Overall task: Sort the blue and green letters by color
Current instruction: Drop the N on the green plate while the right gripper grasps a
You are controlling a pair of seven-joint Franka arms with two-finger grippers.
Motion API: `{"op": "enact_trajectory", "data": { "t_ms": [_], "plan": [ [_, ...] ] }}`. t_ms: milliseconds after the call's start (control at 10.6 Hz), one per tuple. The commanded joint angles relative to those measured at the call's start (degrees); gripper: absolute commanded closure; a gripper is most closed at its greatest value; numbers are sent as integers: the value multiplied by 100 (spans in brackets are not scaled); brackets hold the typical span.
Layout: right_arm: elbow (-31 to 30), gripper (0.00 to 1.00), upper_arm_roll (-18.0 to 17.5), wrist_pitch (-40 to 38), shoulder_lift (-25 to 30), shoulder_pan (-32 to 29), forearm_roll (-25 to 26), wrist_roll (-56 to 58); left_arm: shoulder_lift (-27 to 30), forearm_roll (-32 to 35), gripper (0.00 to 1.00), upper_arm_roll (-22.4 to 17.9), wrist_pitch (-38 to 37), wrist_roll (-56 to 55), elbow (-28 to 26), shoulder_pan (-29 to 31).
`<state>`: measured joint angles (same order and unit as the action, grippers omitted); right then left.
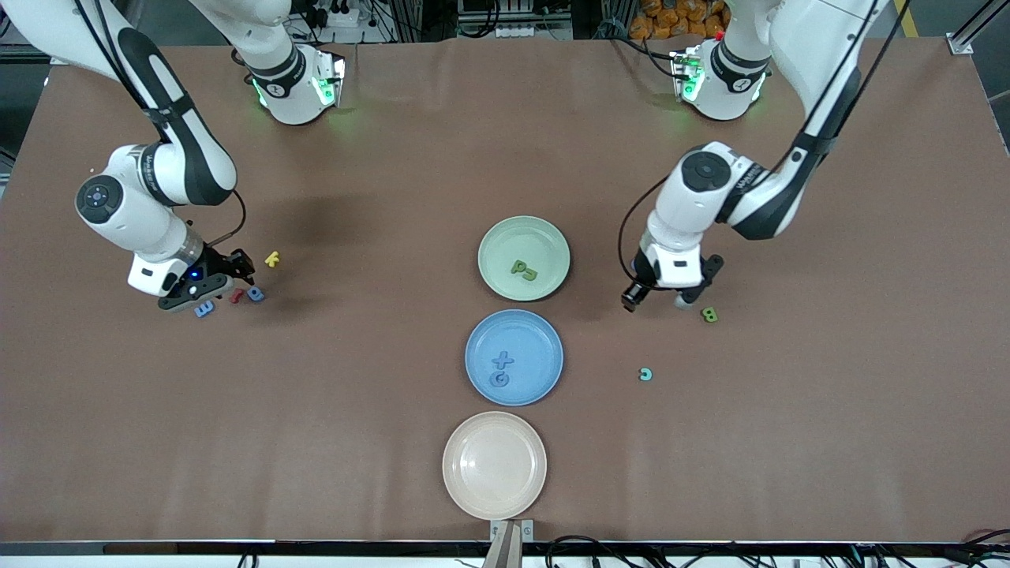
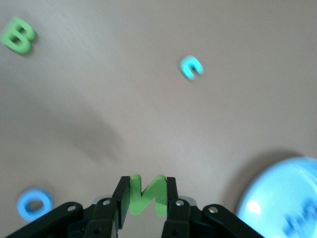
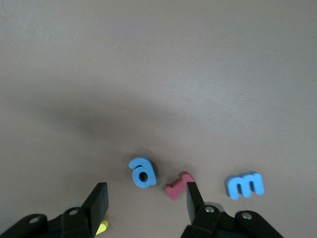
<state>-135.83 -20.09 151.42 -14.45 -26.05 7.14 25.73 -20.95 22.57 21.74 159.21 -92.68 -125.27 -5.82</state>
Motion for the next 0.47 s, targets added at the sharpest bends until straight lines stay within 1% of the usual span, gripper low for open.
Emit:
{"op": "enact_trajectory", "data": {
  "t_ms": [0,189,284,378],
  "plan": [
    [-13,33,-144,203,-426,-59,16,501,319,204,100,83,-118,-425,98,-603],
    [-4,39,-135,343,-585,-76,33,984,310,204,100,84,-118,-496,204,-1112],
    [-4,42,-135,344,-603,-85,33,1047,432,204,100,84,-118,-653,204,-1349],
    [22,42,-135,353,-603,-76,42,1048,477,204,100,93,-118,-724,222,-1526]
  ]
}}
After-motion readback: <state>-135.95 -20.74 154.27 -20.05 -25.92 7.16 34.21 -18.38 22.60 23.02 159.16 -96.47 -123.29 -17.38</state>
